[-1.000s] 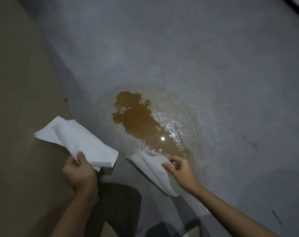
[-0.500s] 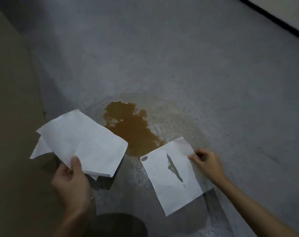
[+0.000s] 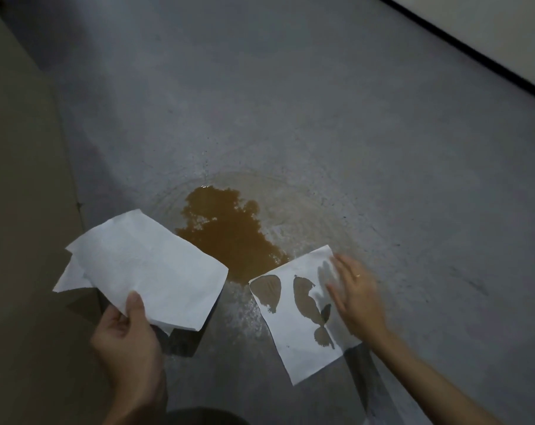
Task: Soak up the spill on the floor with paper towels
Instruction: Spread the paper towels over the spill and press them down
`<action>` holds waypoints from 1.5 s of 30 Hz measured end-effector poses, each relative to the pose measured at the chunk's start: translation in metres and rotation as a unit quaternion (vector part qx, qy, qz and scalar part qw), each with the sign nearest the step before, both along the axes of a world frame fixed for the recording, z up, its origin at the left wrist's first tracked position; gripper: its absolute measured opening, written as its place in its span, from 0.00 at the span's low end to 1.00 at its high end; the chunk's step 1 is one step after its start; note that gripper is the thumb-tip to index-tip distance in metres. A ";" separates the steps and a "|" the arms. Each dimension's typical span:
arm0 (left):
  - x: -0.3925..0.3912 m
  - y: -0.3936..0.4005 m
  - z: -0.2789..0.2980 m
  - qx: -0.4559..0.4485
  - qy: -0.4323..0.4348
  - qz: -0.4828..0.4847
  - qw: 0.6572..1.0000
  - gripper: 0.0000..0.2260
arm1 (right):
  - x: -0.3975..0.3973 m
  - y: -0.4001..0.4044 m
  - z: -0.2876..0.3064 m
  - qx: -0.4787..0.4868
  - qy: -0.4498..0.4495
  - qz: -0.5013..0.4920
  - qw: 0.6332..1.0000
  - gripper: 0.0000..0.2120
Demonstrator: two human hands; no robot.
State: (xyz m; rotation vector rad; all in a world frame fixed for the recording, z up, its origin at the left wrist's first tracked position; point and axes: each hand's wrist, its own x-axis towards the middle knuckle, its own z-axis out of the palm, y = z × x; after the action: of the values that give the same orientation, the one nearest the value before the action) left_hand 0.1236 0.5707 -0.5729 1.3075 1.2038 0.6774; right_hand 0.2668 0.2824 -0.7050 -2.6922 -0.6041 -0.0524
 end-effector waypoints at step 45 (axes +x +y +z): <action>-0.040 0.002 -0.007 -0.113 -0.033 -0.220 0.968 0.13 | -0.062 0.133 0.072 0.387 0.602 0.011 0.699 0.24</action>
State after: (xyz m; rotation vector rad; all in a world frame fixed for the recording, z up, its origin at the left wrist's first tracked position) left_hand 0.0839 0.5728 -0.5799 1.2882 0.8644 0.2505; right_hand 0.2046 0.4150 -0.6334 -1.3831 -0.0909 1.1029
